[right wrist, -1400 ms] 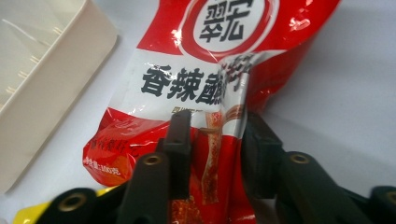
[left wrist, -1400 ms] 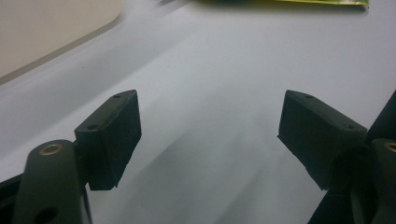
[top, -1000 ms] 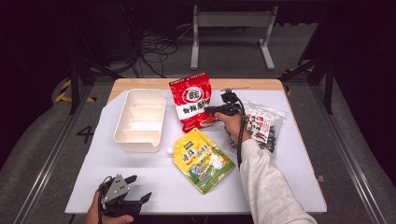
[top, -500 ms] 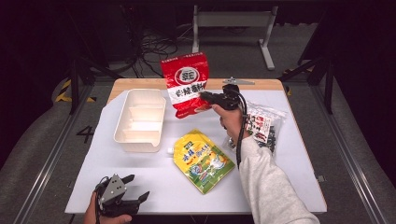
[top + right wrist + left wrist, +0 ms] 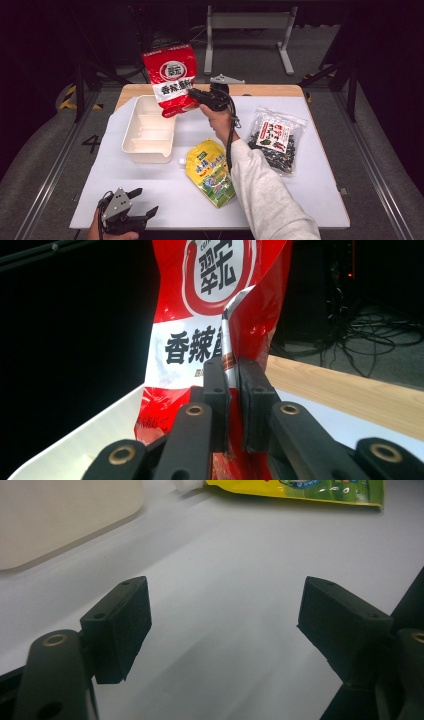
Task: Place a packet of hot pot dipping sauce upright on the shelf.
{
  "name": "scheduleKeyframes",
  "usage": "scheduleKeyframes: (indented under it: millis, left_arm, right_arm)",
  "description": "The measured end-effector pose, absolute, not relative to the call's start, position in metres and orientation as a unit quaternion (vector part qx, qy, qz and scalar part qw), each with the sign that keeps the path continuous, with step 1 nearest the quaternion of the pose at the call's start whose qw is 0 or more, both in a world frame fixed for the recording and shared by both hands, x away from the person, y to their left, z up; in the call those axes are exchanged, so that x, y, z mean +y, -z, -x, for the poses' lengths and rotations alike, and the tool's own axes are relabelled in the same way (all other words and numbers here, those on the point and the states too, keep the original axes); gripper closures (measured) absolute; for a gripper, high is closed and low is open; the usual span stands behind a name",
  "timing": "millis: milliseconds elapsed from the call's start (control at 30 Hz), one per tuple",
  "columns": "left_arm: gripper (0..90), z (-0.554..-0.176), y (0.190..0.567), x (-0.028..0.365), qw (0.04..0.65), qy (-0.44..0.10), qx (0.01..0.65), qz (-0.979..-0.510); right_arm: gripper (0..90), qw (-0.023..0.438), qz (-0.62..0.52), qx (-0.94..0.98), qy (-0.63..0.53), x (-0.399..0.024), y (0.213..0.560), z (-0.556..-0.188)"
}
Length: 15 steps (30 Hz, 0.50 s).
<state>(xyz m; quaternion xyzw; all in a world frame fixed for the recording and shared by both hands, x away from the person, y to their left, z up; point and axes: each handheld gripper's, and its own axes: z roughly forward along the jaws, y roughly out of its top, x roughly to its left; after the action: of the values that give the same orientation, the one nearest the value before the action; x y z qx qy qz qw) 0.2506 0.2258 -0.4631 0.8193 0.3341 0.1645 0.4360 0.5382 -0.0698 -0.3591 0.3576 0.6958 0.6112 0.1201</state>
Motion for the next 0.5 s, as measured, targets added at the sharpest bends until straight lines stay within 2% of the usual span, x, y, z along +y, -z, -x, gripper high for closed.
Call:
scheduleKeyframes:
  millis: [233, 500]
  left_arm:
    - [21.9, -0.247, 0.463, 0.228, 0.44, -0.162, 0.334, -0.817]
    - [21.9, -0.245, 0.463, 0.227, 0.437, -0.163, 0.332, -0.82]
  right_arm:
    - [83.6, 0.141, -0.365, 0.701, -0.596, -0.039, 0.367, -0.548]
    - [83.5, 0.147, -0.374, 0.699, -0.591, -0.028, 0.378, -0.558]
